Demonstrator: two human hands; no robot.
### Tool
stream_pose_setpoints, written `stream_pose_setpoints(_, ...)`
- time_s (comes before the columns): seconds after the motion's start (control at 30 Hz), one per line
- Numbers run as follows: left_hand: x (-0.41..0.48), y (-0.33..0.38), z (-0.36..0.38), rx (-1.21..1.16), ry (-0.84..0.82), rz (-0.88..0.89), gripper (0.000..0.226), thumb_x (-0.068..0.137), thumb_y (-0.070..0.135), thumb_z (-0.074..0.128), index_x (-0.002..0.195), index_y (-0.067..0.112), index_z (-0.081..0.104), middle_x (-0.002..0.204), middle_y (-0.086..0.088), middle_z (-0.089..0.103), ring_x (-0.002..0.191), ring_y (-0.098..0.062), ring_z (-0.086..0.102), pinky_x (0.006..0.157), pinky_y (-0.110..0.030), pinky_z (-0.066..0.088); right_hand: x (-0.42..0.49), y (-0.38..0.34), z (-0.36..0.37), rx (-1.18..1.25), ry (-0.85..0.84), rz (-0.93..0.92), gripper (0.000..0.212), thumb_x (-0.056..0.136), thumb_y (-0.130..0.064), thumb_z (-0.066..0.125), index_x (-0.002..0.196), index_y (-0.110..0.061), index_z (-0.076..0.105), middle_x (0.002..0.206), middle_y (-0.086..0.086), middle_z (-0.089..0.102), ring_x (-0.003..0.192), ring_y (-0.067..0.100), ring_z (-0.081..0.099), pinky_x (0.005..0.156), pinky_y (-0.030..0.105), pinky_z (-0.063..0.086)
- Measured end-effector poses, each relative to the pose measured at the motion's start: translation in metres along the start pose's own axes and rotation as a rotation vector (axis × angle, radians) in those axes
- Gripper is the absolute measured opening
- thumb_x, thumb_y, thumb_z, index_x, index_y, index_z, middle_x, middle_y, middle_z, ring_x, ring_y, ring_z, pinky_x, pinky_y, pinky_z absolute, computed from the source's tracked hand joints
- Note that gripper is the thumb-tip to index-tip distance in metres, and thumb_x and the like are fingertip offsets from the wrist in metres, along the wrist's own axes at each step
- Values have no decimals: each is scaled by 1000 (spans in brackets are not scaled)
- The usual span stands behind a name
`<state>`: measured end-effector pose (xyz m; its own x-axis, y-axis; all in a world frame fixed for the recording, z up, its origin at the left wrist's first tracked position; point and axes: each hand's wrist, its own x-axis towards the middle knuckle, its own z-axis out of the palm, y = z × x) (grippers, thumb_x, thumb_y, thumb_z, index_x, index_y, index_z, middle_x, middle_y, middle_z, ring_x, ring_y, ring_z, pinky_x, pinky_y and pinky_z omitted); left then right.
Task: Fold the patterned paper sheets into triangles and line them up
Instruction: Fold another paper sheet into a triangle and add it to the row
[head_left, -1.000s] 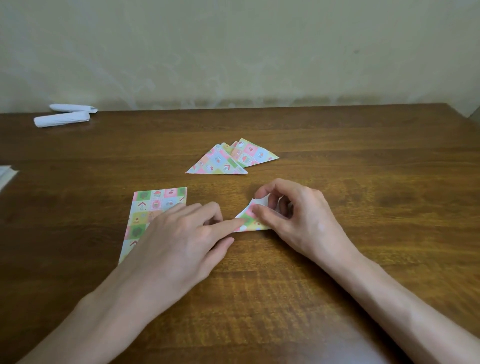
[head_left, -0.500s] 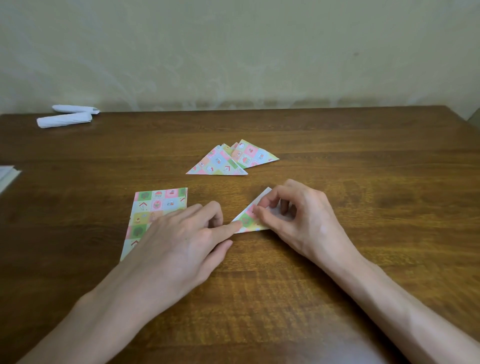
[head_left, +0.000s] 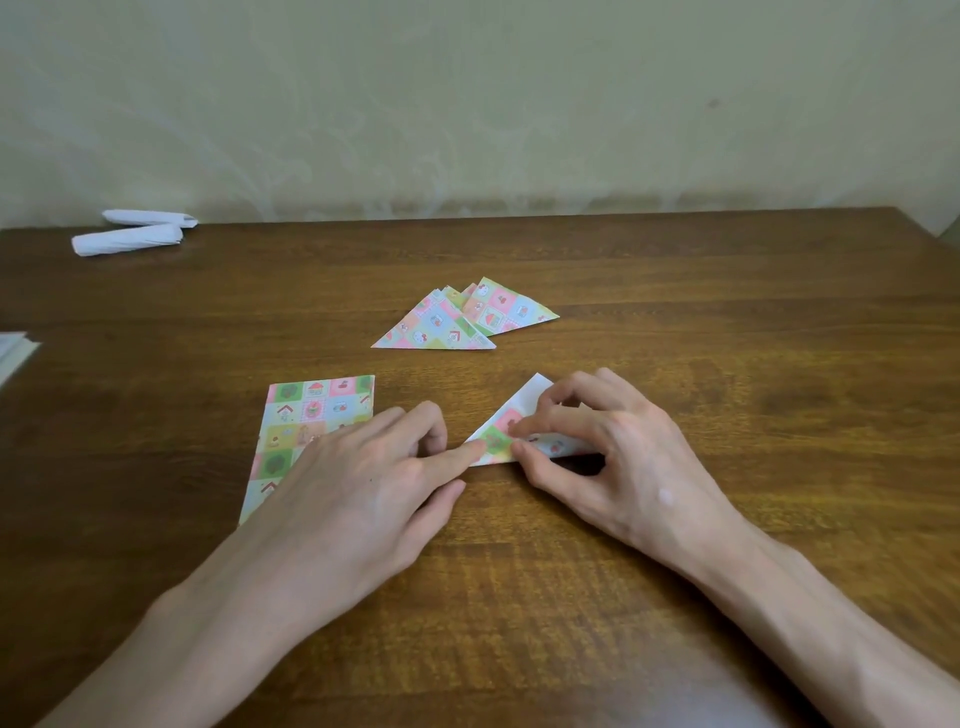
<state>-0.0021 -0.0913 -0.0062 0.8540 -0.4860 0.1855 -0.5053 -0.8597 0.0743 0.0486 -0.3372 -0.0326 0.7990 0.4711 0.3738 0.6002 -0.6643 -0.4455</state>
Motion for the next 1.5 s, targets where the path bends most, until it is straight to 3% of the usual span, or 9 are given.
stream_pose_setpoints(0.8, -1, -7, 1, -41, -42, -22, 48, 100, 53, 33, 138, 43, 61, 100, 18, 40, 83, -5, 45, 60, -38, 53, 0, -1, 2, -30, 33, -3, 31, 96, -53, 60, 114, -35, 79, 105, -18, 60, 92, 7, 51, 72, 34, 54)
stream_pose_setpoints(1.0, -2, -12, -6, -51, 17, -68, 49, 100, 54, 45, 142, 35, 61, 105, 21, 52, 85, -4, 58, 61, -32, 55, 0, 0, 3, -26, 27, 1, 32, 96, -53, 60, 113, -35, 79, 106, -18, 60, 91, 7, 50, 74, 35, 54)
stream_pose_setpoints(1.17, 2, -23, -16, -100, 170, -172, 35, 94, 38, 62, 127, 33, 73, 97, 22, 64, 82, -3, 64, 61, -33, 56, 0, 0, 3, -22, 22, 1, 32, 96, -53, 60, 114, -35, 79, 106, -18, 60, 92, 8, 52, 75, 35, 54)
stream_pose_setpoints(1.33, 3, -27, -8, -141, 19, 30, 33, 97, 31, 59, 127, 39, 72, 116, 23, 62, 102, -3, 59, 76, -29, 54, 0, 0, 2, -31, 24, -3, 32, 97, -53, 60, 115, -35, 79, 105, -19, 59, 91, 7, 49, 73, 32, 53)
stream_pose_setpoints(1.5, 3, -32, -4, -160, 4, 92, 43, 92, 20, 59, 128, 40, 71, 120, 19, 61, 97, -6, 60, 80, -38, 57, 0, -2, 2, -29, 22, 1, 32, 97, -53, 59, 114, -35, 79, 105, -18, 60, 91, 6, 49, 75, 32, 53)
